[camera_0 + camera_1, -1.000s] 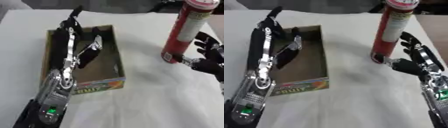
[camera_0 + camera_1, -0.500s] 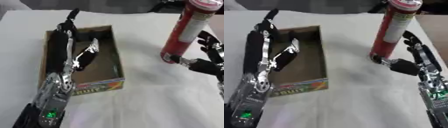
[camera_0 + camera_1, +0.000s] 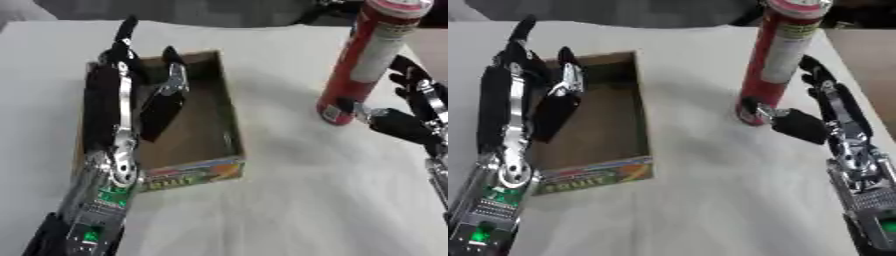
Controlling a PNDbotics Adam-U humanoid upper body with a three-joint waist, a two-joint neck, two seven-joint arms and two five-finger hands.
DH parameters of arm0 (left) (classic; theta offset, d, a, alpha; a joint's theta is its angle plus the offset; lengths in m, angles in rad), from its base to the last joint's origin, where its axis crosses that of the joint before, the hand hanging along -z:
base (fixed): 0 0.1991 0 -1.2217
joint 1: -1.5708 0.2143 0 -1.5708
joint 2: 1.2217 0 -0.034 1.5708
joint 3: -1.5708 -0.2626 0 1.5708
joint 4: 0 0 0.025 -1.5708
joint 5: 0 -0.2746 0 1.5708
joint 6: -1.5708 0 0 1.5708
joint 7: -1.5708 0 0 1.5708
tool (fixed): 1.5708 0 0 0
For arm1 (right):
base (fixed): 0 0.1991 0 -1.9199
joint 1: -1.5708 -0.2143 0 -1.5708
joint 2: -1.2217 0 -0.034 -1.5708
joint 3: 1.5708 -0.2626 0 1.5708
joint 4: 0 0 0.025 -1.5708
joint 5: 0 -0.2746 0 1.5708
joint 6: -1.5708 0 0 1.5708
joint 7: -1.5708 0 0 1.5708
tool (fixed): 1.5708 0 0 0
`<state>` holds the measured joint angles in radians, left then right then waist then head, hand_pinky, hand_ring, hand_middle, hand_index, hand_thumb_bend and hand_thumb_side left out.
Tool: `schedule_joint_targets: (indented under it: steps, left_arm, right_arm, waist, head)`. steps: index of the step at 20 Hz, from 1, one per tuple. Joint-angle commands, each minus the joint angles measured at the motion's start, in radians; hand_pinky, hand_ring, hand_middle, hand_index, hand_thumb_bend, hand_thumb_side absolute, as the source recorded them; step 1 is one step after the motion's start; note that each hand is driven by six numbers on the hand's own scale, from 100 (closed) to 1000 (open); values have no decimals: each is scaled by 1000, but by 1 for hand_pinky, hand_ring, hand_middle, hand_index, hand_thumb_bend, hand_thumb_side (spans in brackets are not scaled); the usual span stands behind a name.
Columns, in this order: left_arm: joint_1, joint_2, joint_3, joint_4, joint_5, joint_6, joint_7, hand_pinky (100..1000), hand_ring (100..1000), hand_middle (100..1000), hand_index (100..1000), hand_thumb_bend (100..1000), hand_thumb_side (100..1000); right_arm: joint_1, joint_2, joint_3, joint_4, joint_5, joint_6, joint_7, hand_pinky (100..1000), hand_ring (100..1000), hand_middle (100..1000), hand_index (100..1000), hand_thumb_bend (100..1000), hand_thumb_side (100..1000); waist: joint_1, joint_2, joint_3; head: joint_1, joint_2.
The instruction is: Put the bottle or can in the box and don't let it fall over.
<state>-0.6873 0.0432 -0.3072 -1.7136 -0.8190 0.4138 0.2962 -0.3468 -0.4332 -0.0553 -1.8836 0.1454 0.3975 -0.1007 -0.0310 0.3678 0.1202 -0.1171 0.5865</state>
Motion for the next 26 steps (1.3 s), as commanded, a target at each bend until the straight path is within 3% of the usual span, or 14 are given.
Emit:
schedule_joint_targets:
  steps: [1, 10, 26]
  left_arm:
    - [-20, -9, 13, -9, -9, 5, 8, 526, 555, 319, 957, 100, 812]
    - [-56, -25, 32, 29, -58, 7, -5, 528, 552, 309, 937, 100, 745]
    - [-103, -22, 71, 76, -35, -7, 16, 534, 548, 295, 910, 100, 697]
  right_arm:
    - [-24, -2, -13, 13, -24, 1, -27, 1000, 1000, 976, 1000, 628, 390]
    - [-54, -12, -25, 69, -92, -7, -63, 1000, 1000, 978, 1000, 577, 414]
    - [-107, -66, -20, 136, -174, -20, -60, 1000, 1000, 978, 1000, 544, 411]
  waist:
    - [0, -14, 1]
    - [-3, -12, 2]
    - [-10, 3, 14]
  head:
    - [-4, -12]
    - [-1, -17]
    - [-1, -31]
